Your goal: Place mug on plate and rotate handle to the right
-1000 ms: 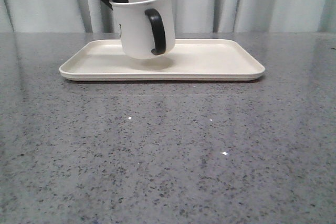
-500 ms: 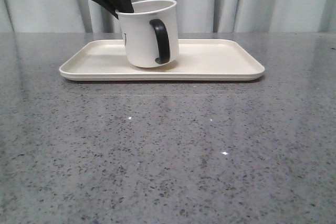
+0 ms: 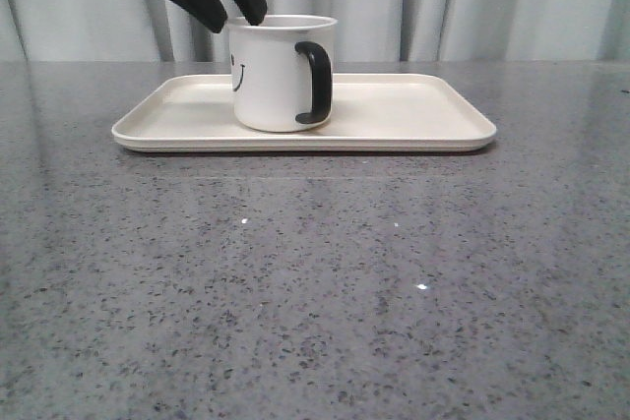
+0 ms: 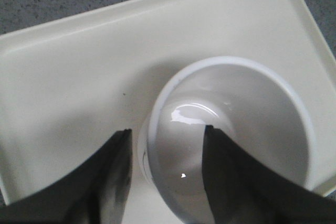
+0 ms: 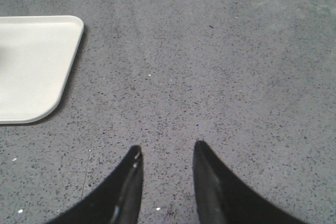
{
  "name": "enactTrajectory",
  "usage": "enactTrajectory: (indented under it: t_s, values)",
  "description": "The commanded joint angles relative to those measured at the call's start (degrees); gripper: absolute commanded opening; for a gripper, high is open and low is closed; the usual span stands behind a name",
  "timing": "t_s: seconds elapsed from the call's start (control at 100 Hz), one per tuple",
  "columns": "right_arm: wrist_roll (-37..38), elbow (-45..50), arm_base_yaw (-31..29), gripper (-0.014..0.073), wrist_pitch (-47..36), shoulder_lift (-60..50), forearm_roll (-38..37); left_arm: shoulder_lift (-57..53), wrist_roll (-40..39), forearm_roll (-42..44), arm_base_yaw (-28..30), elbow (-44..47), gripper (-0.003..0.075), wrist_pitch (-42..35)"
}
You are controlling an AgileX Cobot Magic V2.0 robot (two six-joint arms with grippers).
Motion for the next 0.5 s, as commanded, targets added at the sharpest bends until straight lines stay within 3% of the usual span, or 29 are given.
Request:
enactTrajectory:
  t_s: [0.0,0.17,0.35,0.49]
  values:
    - [0.17,-3.83,1.64,0.0258,-2.50,2.48,-0.05,-5.49,0.86,-1.52,-0.47,-1.95,0.0316,-3.73]
    - [0.10,-8.75,6.64,0.0265,0.67,8.93,-0.12,-9.66,0.99,-0.11,-0.47,-1.61,0.0316,-3.18]
    - [0.10,-16.36,11.37,0.0384,4.32,17.85,-0.06,-14.80,1.07,1.85,-0.47,1.53,0.0316,-2.86]
    - [0.10,-23.31,15.25,0.0383,5.90,24.99,-0.06,-19.28,1.07,3.27,-0.47,6.25,0.0316,-3.15]
